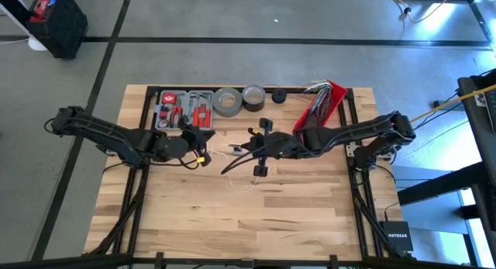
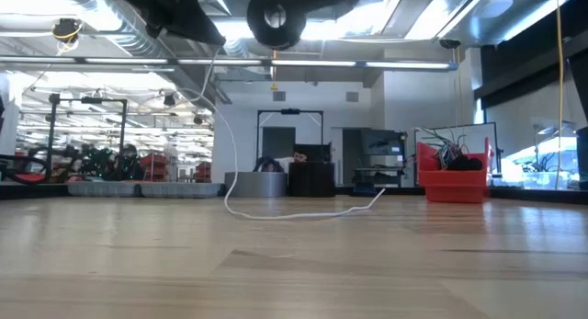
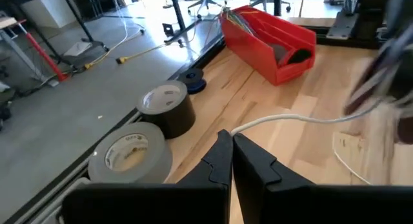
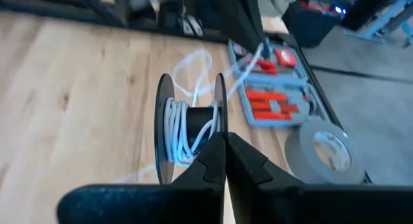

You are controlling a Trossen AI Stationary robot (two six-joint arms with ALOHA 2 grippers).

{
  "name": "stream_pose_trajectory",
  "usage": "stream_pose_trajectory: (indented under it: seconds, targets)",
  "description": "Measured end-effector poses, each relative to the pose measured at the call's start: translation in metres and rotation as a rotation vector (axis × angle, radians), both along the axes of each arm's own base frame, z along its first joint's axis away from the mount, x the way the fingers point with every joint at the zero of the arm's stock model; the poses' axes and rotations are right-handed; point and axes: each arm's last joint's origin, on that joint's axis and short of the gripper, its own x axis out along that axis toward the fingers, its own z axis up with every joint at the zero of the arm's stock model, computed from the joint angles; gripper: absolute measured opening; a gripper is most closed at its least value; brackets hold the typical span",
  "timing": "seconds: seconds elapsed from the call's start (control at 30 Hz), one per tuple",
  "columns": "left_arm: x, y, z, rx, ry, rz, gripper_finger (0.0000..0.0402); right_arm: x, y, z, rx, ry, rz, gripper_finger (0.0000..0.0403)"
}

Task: Coil cords
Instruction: Coil the white wire onto the spool

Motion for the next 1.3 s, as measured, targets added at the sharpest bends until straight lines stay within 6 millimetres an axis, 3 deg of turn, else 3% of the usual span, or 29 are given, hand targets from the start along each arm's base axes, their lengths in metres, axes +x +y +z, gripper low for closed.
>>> stream_pose_trajectory:
  seconds: [0.4,0.73,1.3]
  targets:
    - [0.002,-0.021,0.014,-0.064,-0.176,-0.083,0.0001,0.005,-0.002,-0.013,-0.071,0.047,-0.095,0.0005]
    - [0.01,-0.029,0.015,-0.088,-0.226,-0.152,0.0001,0.025,-0.004,-0.037,-0.166,0.035,-0.243,0.0005]
    - [0.046,-0.023,-0.003,-0.056,-0.218,-0.222,0.0001,0.033,-0.003,-0.031,-0.152,-0.078,-0.267,0.0005]
